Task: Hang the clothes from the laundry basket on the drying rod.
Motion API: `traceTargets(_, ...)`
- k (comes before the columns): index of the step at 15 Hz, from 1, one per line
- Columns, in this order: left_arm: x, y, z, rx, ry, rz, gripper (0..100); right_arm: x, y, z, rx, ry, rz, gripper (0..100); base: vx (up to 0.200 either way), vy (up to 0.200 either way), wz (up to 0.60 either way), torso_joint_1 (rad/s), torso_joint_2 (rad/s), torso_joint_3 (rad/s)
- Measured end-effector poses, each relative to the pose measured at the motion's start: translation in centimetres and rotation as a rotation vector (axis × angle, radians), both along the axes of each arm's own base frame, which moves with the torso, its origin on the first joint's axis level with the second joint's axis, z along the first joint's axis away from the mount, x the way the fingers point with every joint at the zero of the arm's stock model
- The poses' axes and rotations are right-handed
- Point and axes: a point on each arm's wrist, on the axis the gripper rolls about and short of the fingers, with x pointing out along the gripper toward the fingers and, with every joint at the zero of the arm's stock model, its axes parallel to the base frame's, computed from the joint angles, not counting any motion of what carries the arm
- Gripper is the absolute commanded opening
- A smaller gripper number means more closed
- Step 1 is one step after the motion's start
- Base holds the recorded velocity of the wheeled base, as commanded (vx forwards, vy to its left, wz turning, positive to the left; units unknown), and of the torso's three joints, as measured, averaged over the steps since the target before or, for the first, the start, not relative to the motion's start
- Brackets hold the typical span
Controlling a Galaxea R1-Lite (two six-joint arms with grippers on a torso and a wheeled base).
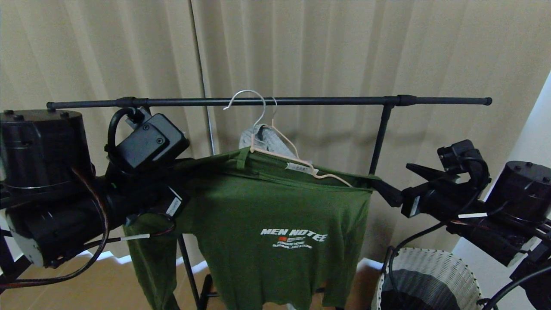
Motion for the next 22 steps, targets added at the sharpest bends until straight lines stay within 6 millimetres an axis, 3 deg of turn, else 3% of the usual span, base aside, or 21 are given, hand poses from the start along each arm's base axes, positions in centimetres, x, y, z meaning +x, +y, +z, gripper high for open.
traceTargets(6, 0.6, 0.8, -0.6, 0.018, 0.012, 0.139, 0, -1.5, 0.2, 1.1, 0.013, -0.038, 0.033, 100, 0.0, 0.0, 0.0, 0.0, 0.0, 0.0)
traceTargets(11, 0.8, -0.4, 0.2, -0.139, 0.035, 0.145, 0, -4.4, 1.9, 1.0, 0.007, -0.032, 0.142, 100, 0.0, 0.0, 0.0, 0.0, 0.0, 0.0)
traceTargets(16, 0.7, -0.9, 0.6, -0.197, 0.023, 0.135, 0, -5.4, 2.4, 1.2, -0.012, -0.05, 0.185, 100, 0.0, 0.0, 0.0, 0.0, 0.0, 0.0)
traceTargets(19, 0.7, -0.9, 0.7, -0.203, 0.007, 0.13, 0, -6.6, 4.4, 1.8, -0.017, -0.085, 0.286, 100, 0.0, 0.0, 0.0, 0.0, 0.0, 0.0)
traceTargets(22, 0.5, -1.2, 0.6, -0.196, 0.011, 0.117, 0, -5.9, 6.1, 3.1, -0.128, -0.171, 0.337, 100, 0.0, 0.0, 0.0, 0.0, 0.0, 0.0)
